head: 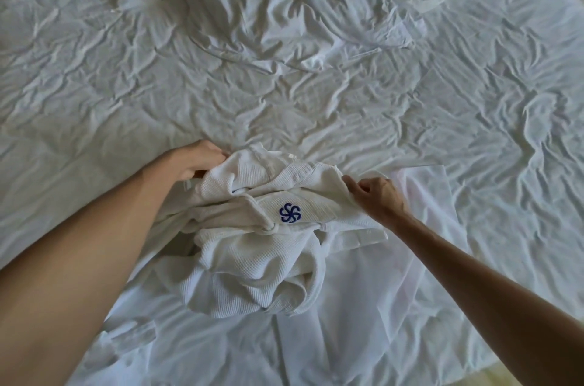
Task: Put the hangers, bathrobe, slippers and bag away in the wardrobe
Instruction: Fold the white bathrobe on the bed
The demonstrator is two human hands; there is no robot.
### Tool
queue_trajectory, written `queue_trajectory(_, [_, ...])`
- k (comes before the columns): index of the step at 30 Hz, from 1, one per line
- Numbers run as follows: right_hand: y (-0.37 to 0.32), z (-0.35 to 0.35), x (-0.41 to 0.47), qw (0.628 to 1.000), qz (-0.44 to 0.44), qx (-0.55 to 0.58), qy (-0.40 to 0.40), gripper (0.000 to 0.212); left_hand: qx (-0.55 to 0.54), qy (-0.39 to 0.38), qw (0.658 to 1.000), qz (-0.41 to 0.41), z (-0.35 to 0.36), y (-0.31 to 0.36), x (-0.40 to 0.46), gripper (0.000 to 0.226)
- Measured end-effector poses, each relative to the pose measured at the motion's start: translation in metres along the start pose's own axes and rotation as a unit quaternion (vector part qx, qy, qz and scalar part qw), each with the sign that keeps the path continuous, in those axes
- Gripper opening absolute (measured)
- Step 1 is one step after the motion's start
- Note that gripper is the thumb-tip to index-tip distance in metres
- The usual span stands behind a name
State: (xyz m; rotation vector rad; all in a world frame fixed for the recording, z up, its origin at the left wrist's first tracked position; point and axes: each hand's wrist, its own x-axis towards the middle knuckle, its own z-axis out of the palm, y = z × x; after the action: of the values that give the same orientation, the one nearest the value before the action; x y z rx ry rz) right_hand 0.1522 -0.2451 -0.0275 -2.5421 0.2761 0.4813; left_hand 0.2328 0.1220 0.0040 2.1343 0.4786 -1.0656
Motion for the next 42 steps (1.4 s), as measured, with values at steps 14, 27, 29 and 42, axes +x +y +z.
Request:
queue_trajectory(14, [-0.024, 0.023, -0.028, 0.952, 0.122, 0.267, -0.088, 0.021, 0.083, 0.054, 0.99, 0.098, 0.028, 0.013, -0.039, 0.007])
queue_trajectory(27, [-0.06, -0.006, 0.002, 0.947, -0.028, 0.317, 0.047, 0.02, -0.023, 0.424, 0.89, 0.166, 0.01, 0.015, -0.078, 0.024])
queue_trajectory(29, [-0.075, -0.019, 0.004, 0.947, -0.092, 0.3, 0.071, 0.019, -0.014, 0.46, 0.869, 0.182, -0.005, 0.019, -0.093, 0.023])
queue_trajectory(42, [-0.028, -0.027, -0.021, 0.898, -0.417, -0.106, 0.096, 0.023, 0.139, 0.393, 0.899, 0.135, 0.021, -0.048, -0.108, 0.02])
